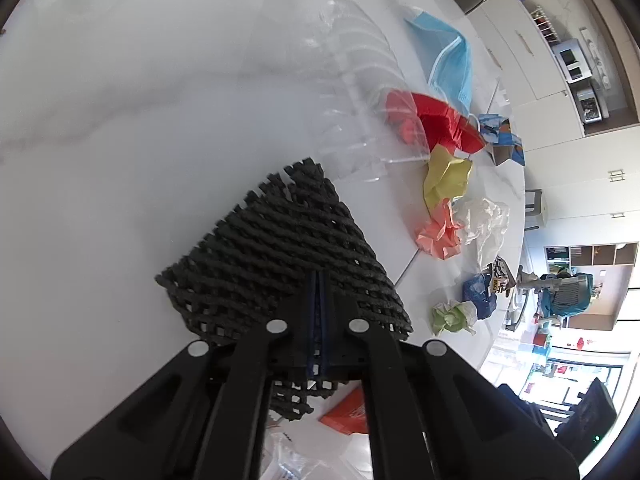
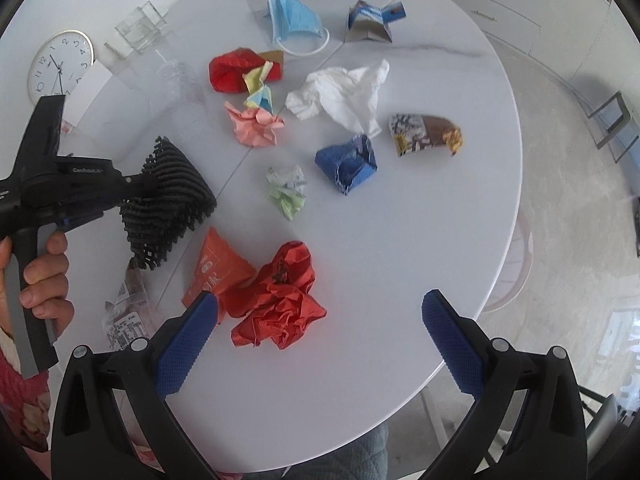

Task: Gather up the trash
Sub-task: 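Reach the left tool to the black mesh foam net and grasp it, then grasp the crumpled red plastic bag with the right tool while the left lifts the mesh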

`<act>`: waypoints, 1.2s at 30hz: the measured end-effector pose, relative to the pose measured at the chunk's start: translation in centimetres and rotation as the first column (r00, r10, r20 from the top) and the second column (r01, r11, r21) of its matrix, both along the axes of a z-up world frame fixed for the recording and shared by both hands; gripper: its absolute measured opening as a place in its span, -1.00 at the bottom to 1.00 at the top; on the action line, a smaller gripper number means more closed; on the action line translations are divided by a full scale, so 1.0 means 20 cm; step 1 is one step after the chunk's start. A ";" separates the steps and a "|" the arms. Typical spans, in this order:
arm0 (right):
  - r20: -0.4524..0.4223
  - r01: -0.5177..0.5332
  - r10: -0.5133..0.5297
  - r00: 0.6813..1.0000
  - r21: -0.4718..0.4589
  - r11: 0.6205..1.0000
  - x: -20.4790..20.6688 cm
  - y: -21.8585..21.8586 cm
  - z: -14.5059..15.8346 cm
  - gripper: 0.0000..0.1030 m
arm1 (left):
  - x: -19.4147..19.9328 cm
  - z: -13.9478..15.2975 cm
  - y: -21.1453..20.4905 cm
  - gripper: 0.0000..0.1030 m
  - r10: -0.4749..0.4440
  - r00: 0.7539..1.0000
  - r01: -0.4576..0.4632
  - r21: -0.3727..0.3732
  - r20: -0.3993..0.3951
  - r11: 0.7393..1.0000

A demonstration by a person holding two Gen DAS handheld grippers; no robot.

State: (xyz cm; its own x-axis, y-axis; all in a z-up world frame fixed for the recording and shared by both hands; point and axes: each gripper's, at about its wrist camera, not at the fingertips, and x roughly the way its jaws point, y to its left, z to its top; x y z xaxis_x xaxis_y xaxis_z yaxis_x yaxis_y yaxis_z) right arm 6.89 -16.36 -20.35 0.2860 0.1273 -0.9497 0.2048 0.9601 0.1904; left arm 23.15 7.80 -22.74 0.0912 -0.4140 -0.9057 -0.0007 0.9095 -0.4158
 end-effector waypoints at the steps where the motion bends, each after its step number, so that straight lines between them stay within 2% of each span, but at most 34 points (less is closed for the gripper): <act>1: -0.005 -0.001 0.001 1.000 0.018 1.000 0.00 0.00 -0.02 0.78 | 0.00 0.02 0.02 -1.00 0.003 1.000 -0.003 -0.018 0.008 1.000; 6: -0.028 0.013 -0.011 1.000 0.082 0.997 0.01 0.02 -0.12 0.52 | -0.03 0.13 0.09 -1.00 -0.022 0.995 0.025 -0.031 0.094 0.999; 8: -0.049 0.021 -0.015 0.999 0.118 0.993 0.01 0.02 -0.16 0.35 | -0.04 0.16 0.11 -1.00 -0.040 0.992 0.043 -0.019 0.123 0.999; 9: -0.052 0.025 -0.018 0.999 0.136 0.990 0.01 0.03 -0.17 0.34 | -0.04 0.16 0.11 -1.00 -0.046 0.991 0.049 -0.019 0.129 0.999; 12: -0.048 0.028 -0.022 0.999 0.141 0.990 0.01 0.03 -0.17 0.34 | -0.05 0.16 0.15 -1.00 -0.064 0.993 0.068 -0.032 0.104 0.997; 15: -0.039 0.025 -0.020 0.999 0.140 0.990 0.01 0.04 -0.15 0.34 | -0.06 0.13 0.19 -0.98 -0.044 0.998 0.046 -0.056 0.047 0.997; 16: -0.039 0.025 -0.020 0.999 0.140 0.990 0.01 0.04 -0.15 0.34 | -0.06 0.12 0.20 -0.91 -0.030 0.999 0.031 -0.057 0.029 0.998; 17: -0.040 0.026 -0.021 0.999 0.141 0.990 0.01 0.04 -0.15 0.34 | -0.07 0.10 0.21 -0.47 -0.016 1.000 0.017 -0.057 0.011 0.998; 18: -0.039 0.028 -0.022 0.999 0.143 0.989 0.01 0.04 -0.15 0.34 | -0.07 0.09 0.21 0.25 0.000 1.000 0.000 -0.055 -0.007 0.998; 19: -0.039 0.028 -0.023 0.999 0.149 0.988 0.01 0.04 -0.15 0.34 | -0.07 0.08 0.22 0.53 0.025 1.000 -0.026 -0.050 -0.015 0.998; 20: -0.038 0.028 -0.022 0.999 0.151 0.988 0.00 0.04 -0.14 0.34 | -0.08 0.08 0.23 0.65 0.051 0.999 -0.051 -0.049 -0.011 0.997; 23: -0.038 0.024 -0.019 0.999 0.144 0.989 -0.01 0.04 -0.14 0.35 | -0.07 0.06 0.22 0.73 0.063 0.998 -0.064 -0.072 -0.027 0.995; 26: -0.044 0.030 -0.024 0.999 0.146 0.989 -0.03 0.03 -0.15 0.35 | -0.05 -0.01 0.20 0.74 0.064 0.994 -0.070 -0.064 -0.088 0.995; 33: -0.040 0.037 -0.031 0.999 0.151 0.988 -0.04 0.02 -0.15 0.36 | -0.06 -0.12 0.27 0.74 0.183 0.959 -0.208 -0.102 -0.214 0.973; 36: -0.043 0.037 -0.031 0.999 0.154 0.987 -0.04 0.03 -0.16 0.37 | -0.04 -0.16 0.26 0.75 0.209 0.943 -0.251 -0.143 -0.258 0.957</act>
